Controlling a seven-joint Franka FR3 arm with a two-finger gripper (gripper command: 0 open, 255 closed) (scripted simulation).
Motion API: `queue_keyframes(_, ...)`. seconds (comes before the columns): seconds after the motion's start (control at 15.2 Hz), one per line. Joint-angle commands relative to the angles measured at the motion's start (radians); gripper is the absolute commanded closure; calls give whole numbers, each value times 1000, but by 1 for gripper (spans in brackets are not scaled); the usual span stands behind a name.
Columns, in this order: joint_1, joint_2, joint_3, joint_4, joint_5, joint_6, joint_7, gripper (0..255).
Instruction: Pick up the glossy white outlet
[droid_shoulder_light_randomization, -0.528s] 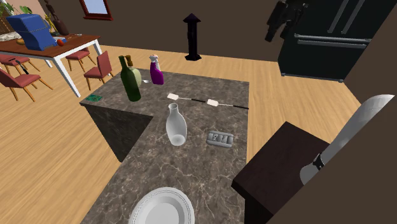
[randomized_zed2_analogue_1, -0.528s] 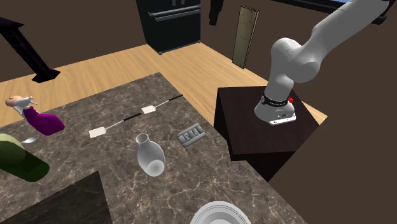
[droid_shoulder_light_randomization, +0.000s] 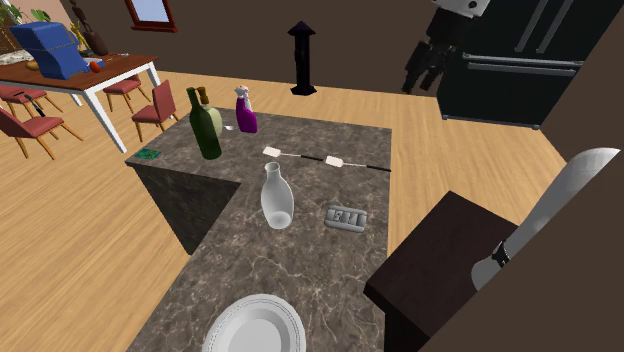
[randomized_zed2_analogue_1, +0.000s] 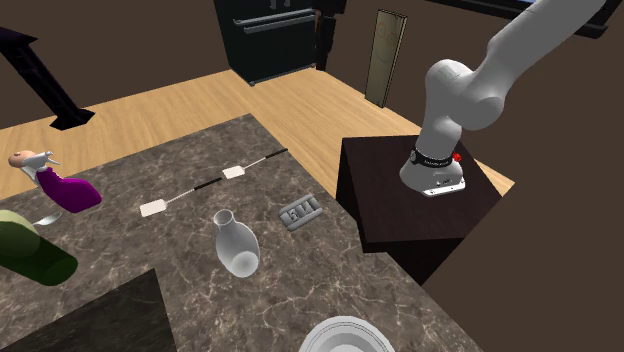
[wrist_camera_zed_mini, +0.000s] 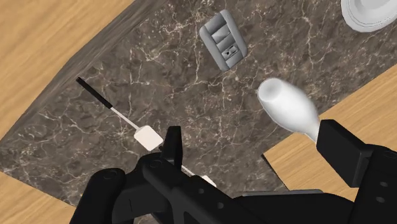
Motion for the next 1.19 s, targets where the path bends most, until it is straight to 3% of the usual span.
queue_keyframes(0.0,16,34,-40,-31,28,49,-56,0)
queue_keyframes(0.59,133,304,-233,-91,229,244,-377,0)
queue_keyframes(1.12,247,664,-353,-19,570,270,-771,0)
